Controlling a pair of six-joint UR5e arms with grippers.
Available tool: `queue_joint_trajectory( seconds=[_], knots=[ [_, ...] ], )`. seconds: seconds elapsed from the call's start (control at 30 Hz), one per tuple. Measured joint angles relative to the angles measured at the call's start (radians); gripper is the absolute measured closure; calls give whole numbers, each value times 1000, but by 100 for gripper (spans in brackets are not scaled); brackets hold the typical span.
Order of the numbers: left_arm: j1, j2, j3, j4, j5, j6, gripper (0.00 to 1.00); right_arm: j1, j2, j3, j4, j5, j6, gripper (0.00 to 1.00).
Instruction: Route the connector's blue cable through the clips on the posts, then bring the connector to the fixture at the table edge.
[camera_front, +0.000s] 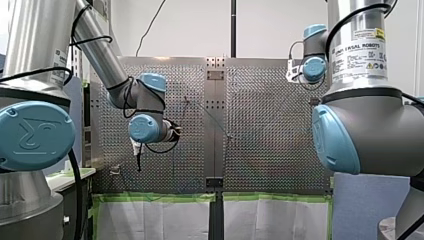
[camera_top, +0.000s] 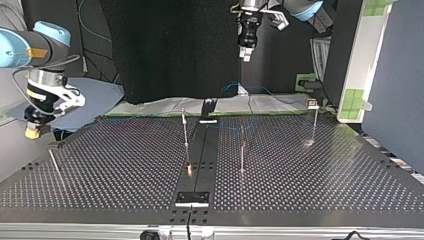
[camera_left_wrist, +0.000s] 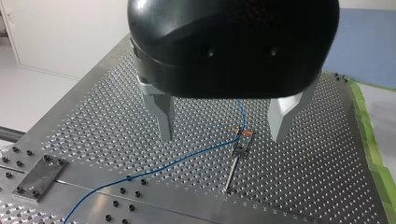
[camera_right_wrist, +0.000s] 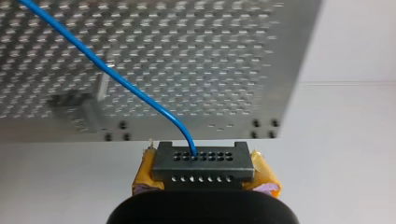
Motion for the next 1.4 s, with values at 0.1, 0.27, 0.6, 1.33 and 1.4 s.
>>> queue_joint_trajectory(
  seconds=[0.1,0.27,0.6,1.33,1.4],
  knots=[
    [0,0,0,0,0,4,0,-4,25,6,-11,0,-3,100],
    [3,0,0,1,0,5,0,-10,70,8,-41,-3,-3,100],
    [11,0,0,4,1,9,0,-26,136,11,-92,-16,-8,100],
    [22,0,3,5,2,42,0,-67,191,10,-185,-171,-43,100],
    [23,0,3,10,1,53,0,-81,191,9,-184,-188,-44,100]
  ],
)
